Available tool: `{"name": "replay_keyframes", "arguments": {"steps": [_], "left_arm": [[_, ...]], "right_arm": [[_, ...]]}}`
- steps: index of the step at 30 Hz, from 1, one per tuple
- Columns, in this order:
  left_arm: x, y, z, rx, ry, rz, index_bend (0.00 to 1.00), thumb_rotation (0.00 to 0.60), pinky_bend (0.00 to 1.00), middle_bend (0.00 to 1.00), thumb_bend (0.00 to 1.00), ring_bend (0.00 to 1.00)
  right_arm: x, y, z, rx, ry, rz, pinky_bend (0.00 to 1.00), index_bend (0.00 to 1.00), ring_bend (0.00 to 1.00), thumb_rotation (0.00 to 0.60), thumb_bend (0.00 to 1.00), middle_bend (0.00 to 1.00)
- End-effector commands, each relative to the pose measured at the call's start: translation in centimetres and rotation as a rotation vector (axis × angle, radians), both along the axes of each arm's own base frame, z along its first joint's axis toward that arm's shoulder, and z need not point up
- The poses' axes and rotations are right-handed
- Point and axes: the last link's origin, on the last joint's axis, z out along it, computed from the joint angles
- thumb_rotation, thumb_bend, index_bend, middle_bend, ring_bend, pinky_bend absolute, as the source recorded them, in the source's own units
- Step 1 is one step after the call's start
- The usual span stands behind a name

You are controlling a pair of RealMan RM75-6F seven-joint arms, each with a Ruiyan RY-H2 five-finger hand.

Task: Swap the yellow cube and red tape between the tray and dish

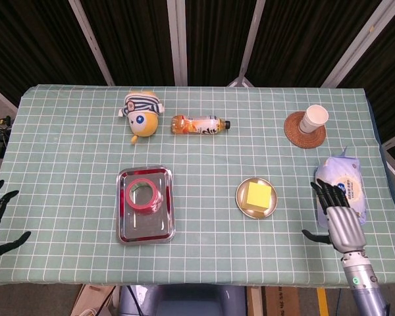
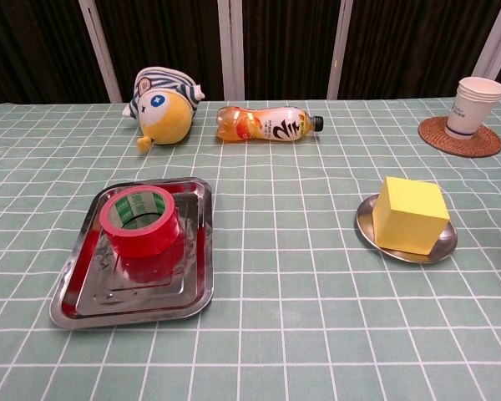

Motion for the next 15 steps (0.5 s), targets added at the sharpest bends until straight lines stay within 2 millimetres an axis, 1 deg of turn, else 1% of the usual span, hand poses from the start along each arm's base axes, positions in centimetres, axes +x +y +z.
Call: {"name": "replay_keyframes", "arguments": {"steps": [1,8,15], "left_arm": [[0.1,0.0,0.1,0.011,-0.012,-0.002,0.19,0.6,0.06,0.0,0.02,0.0],[-0.1,0.1,0.3,0.026,-0.018,0.003,0.19,0.6,0.06,0.0,0.02,0.0],[-0.3,0.3,0.4,0.028,-0.02,0.01,0.19,0.6,0.06,0.0,0.03,0.0]], "right_arm": [[2.7,-1.7,-1.6,0.064,-0.03,-0.01,0.0,0.0,0.0,0.6,0.03,0.01],[5.3,-4.3,-4.2,0.13,0.003,-0.027,0.0,0.0,0.0,0.6,0.03,0.01],[6.6,-6.1,-6.6,0.176,0.017,-0.051,0.0,0.0,0.0,0.6,0.03,0.01]]}}
